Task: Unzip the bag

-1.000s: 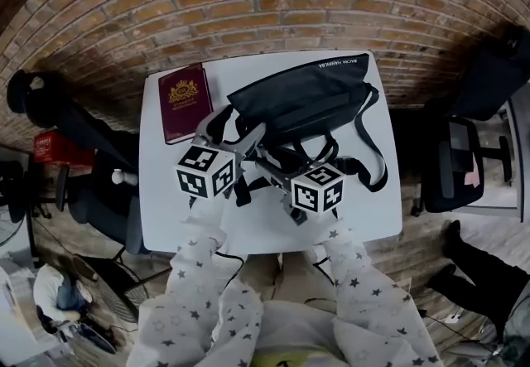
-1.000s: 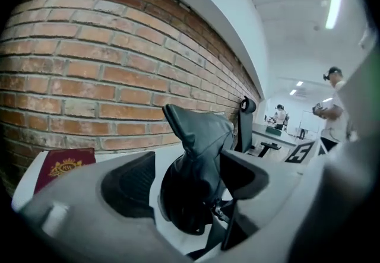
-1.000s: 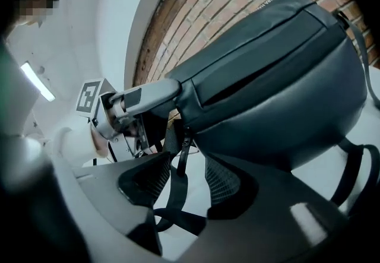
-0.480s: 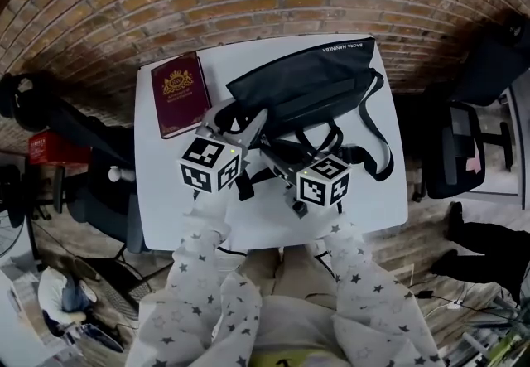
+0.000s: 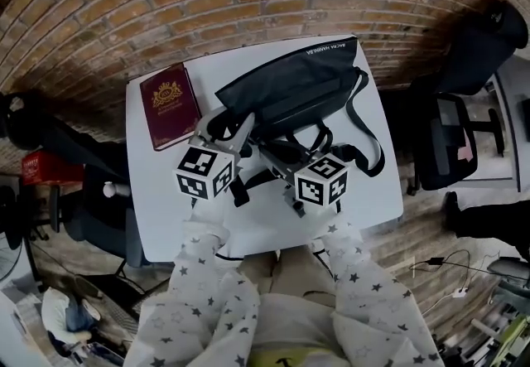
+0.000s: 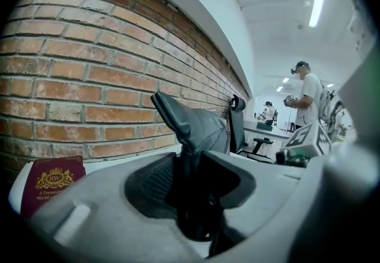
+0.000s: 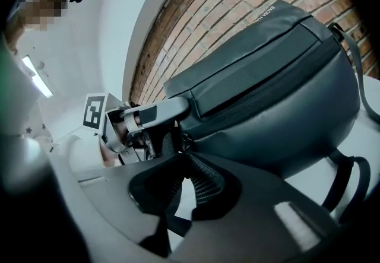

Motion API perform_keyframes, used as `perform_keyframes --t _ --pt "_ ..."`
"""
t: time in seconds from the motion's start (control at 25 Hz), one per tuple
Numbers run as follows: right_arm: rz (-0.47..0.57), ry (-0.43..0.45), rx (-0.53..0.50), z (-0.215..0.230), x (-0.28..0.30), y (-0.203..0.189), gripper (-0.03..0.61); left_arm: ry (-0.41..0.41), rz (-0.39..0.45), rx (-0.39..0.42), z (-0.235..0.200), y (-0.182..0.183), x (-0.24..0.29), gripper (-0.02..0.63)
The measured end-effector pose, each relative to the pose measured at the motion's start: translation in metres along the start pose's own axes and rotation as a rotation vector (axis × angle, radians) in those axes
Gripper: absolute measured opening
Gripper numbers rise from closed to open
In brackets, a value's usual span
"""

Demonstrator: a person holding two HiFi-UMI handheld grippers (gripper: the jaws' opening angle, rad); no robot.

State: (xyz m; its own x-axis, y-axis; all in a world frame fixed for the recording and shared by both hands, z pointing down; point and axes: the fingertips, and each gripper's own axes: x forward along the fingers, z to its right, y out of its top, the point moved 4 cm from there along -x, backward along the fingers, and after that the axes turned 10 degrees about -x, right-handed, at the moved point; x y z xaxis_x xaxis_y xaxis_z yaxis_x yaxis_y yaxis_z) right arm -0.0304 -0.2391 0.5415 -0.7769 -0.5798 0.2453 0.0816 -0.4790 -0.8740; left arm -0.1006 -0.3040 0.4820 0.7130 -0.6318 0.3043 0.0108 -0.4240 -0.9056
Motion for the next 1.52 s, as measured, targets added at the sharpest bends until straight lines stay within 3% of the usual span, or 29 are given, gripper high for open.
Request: perform_keyframes --t 0.32,0.8,1.2,1.52 --pt "-0.026 -0.039 -0.050 0.009 -0.003 0.002 0.015 -0.003 0.002 0.007 0.001 -0.001 0.000 0.130" --pt "-0.093 0.004 -0.118 0.025 -0.010 0.012 0.015 0.028 0.020 0.002 0.002 -0.001 0.000 0.127" --pt "-0.111 0.021 -0.142 0.035 -0.009 0.017 0.015 0.022 0.015 0.016 -0.003 -0.002 -0.001 0.127" --pt "-0.103 -0.014 -0.143 0.051 -0.020 0.023 0.015 0.016 -0.002 0.030 -0.001 -0.002 -0.001 0.127"
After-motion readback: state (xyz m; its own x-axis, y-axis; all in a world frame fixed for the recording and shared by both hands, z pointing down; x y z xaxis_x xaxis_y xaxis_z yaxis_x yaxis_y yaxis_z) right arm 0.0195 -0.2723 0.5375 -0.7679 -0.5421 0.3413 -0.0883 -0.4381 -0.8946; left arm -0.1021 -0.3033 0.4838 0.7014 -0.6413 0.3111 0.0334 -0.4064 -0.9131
